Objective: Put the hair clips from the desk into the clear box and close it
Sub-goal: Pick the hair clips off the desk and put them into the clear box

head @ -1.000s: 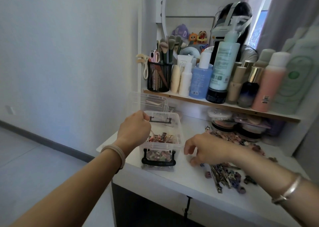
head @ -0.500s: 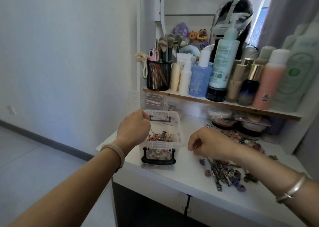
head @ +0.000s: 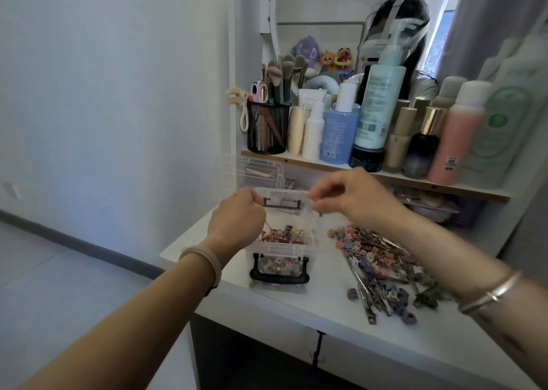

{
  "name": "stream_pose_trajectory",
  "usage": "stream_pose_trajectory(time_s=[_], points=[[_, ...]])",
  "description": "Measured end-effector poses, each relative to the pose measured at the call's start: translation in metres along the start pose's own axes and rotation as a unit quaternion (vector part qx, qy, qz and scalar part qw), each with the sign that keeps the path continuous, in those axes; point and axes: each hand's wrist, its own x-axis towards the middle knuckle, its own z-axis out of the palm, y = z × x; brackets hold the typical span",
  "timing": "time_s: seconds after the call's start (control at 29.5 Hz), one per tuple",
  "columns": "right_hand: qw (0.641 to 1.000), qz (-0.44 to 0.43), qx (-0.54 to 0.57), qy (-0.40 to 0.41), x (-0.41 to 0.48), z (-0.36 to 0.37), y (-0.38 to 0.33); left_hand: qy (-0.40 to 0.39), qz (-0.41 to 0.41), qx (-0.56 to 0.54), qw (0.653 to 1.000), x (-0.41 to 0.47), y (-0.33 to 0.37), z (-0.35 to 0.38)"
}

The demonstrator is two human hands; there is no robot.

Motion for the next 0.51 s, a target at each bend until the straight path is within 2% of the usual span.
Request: stream_pose_trajectory(time_s=[0.03,0.14,0.2,0.27,0.37,0.44,0.51], points=[[1.0,-0.006,0.023,-0.006,0.003,-0.001,-0.006,-0.002,0.003,0.003,1.0,-0.001,0.002,0.002],[1.0,-0.018,-0.001,-0.009,0.003,-0.003,-0.007,-0.002,0.009,0.007,1.0,-0.001,0.006,0.007],[0.999,0.02,-0.023,0.013,0.0,-0.009,0.003,-0.002,0.011,0.007,1.0,0.0,0.007,0.007],[0.99,0.077,-0.113,-0.045,-0.008,-0.012,0.016,-0.001,0.01,0.006,1.0,0.0,0.007,0.006],[0.941,0.128,-0.259,-0.173,-0.022,-0.001,0.032,-0.003,0.003,0.008,1.0,0.001,0.006,0.007],[0.92,0.126,-0.322,-0.182,-0.026,0.008,0.04,-0.006,0.002,0.005,1.0,0.0,0.007,0.009],[0.922,0.127,-0.334,-0.151,-0.026,0.015,0.045,-0.006,0.004,0.001,1.0,0.0,0.008,0.009]])
